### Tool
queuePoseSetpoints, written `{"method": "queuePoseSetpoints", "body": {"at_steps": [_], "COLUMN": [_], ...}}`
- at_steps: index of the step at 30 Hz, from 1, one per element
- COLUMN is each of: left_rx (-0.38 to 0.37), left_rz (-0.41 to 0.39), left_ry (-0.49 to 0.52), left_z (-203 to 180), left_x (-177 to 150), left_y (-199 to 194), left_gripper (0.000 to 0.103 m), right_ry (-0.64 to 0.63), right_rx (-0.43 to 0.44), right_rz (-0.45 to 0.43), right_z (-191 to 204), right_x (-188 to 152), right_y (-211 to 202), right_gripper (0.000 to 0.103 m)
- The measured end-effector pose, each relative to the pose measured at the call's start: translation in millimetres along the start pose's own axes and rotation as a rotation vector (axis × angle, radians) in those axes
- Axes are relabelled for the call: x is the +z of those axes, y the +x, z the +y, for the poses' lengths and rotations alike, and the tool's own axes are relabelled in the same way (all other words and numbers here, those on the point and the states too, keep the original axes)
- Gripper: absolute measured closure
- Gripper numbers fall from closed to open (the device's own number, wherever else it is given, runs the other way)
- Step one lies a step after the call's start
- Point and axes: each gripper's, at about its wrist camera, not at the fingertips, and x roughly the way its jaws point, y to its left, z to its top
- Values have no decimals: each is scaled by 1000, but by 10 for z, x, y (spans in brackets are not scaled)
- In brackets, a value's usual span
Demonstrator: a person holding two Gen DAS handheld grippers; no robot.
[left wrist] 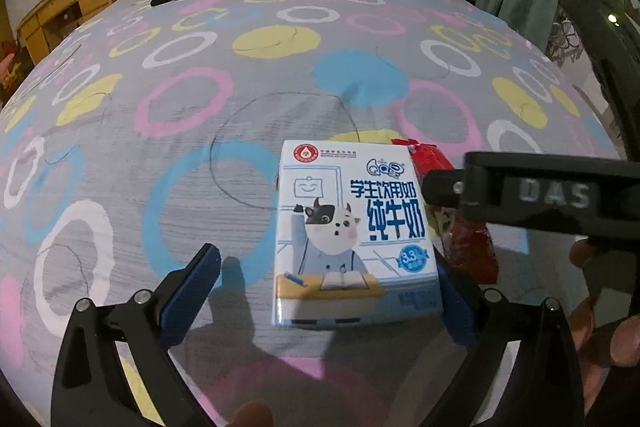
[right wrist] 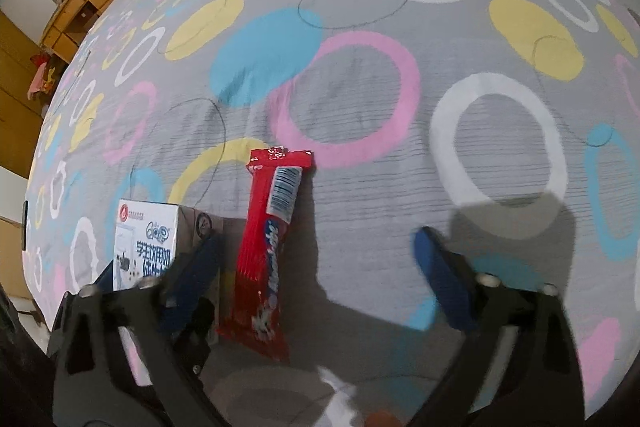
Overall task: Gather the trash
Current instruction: 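Close the left tool on the milk carton while the right tool grips the red candy stick, then lift the milk carton with the left tool while the right tool carries the candy stick toward the bag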
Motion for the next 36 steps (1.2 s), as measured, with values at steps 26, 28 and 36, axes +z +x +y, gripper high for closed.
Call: {"method": "queuePoseSetpoints", "body": {"at_steps": [26, 28, 36], "left_rx": [24, 23, 33], "left_rz": [-69, -72, -103], "left_ry": [76, 81, 113], "left_z": [-6, -6, -32], "left_x": [-32, -40, -48], "left_y": [-407, -439, -658], "left_gripper": [40, 40, 40], "right_ry": [-10, -12, -23], "right_rx": [-35, -37, -34], "right_rz": [-82, -88, -125], "right_z": [-13, 1, 80], "right_x": [-213, -252, -359], "right_y": [-496, -556, -813], "right_gripper": [94, 94, 94]}}
